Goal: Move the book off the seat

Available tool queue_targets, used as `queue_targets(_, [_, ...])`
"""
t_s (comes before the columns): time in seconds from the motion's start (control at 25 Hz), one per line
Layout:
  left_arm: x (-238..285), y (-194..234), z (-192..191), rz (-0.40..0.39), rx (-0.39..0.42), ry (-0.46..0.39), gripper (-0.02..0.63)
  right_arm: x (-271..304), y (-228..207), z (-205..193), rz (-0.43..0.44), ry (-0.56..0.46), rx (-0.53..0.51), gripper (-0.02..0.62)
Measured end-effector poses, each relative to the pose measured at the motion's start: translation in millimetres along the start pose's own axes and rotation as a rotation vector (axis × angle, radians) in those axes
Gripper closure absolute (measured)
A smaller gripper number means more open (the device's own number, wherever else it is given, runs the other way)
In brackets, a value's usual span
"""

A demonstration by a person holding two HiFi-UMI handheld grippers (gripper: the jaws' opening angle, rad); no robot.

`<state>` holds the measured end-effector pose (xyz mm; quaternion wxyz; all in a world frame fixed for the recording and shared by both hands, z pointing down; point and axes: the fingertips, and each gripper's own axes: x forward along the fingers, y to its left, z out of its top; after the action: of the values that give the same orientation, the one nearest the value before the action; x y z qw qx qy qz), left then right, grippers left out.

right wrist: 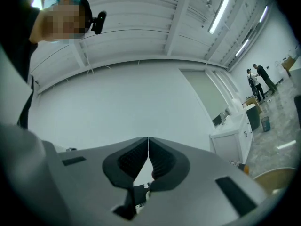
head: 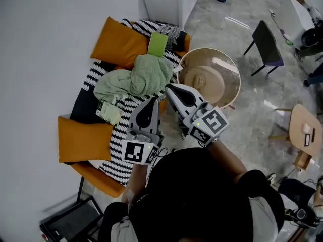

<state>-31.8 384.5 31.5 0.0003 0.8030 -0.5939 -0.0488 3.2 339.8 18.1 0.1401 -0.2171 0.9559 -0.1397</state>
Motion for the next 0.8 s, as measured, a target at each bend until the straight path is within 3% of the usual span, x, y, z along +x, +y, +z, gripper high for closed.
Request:
queue_targets(0.36, [107,29,1,0.067,0.026,0.007,0.597,31,-111,18,-0.039,0.016,0.077,0.578])
queue_targets(0.6, [151,43,-4,0.132,0.051,-0.001,0.597,50,-155,18,-0.012,0.044,0.097,0.578])
queue_targets(0.8, [178,60,-17,0.166,0.024,0.021,0.597,62,-182,16,-0.021,0.073,0.104,0.578])
